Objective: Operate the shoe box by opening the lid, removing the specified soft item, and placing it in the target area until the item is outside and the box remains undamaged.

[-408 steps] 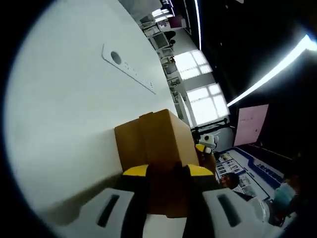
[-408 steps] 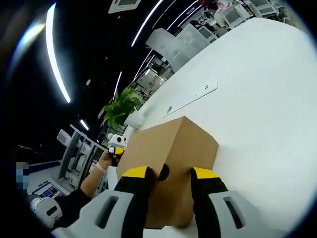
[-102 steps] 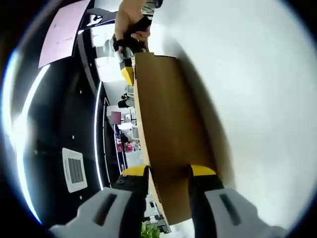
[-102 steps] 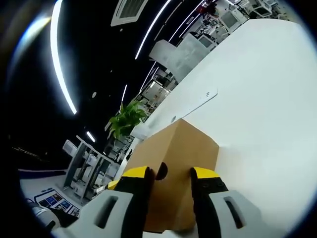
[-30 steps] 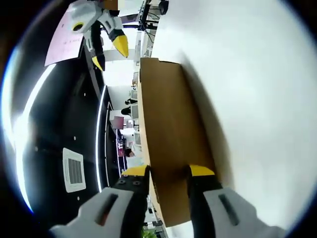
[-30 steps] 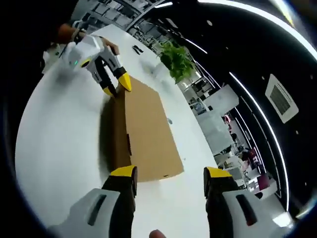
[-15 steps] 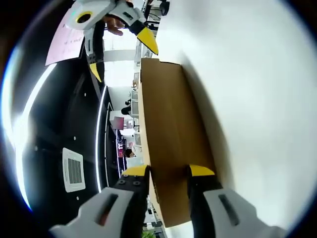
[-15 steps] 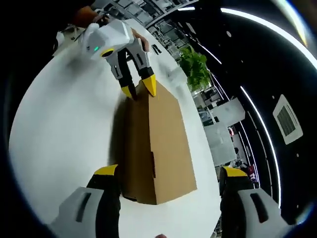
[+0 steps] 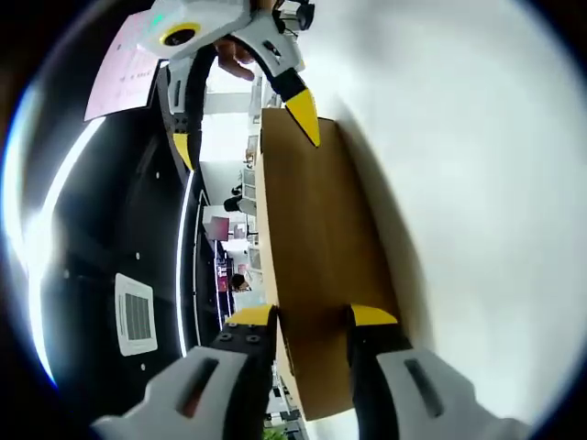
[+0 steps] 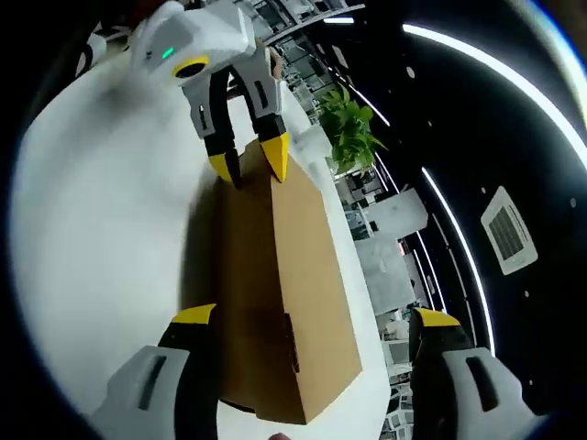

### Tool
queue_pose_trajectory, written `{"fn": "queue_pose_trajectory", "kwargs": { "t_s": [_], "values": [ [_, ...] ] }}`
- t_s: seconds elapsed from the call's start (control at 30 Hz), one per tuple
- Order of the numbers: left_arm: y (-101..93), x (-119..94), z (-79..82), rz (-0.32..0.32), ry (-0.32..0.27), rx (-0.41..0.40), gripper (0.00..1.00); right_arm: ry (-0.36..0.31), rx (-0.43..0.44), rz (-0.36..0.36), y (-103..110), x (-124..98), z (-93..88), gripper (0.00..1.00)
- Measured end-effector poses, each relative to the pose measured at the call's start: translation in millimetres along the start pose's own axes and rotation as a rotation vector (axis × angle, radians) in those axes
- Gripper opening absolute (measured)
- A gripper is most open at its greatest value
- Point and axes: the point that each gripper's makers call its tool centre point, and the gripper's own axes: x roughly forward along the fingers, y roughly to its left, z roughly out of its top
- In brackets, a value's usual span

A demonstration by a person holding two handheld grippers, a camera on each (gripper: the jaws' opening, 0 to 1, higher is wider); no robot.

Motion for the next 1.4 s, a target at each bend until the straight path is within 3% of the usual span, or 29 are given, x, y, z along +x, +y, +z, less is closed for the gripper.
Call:
{"fn": "queue_pose_trajectory", "kwargs": {
  "t_s": [0.23,0.37,0.53,0.6,0.73,0.8,1.4],
  "values": [
    [2.3,2,6.8,-0.002,0.004,0.002,0.3,0.032,-0.068,-0.032,1,6,-4.3,0.86],
    [3.1,4,9.8,-0.001,0.007,0.004,0.3,0.049,-0.085,-0.092,-8,6,-4.8,0.88],
    [2.1,6,9.4,0.0,0.011,0.007,0.3,0.032,-0.127,-0.129,-7,9,-2.5,0.92],
    [1.8,7,9.4,0.001,0.012,0.009,0.3,0.021,-0.132,-0.161,-11,9,0.1,0.99],
    [1.2,7,8.7,0.003,0.015,0.012,0.3,0.03,-0.109,-0.175,-14,7,-1.1,1.0],
    [0.8,7,8.2,0.004,0.015,0.011,0.3,0.014,-0.149,-0.179,-12,7,1.6,1.0],
    [-0.6,5,4.7,0.008,0.013,-0.002,0.3,0.009,-0.133,-0.109,5,9,-1.1,0.72]
  ]
}}
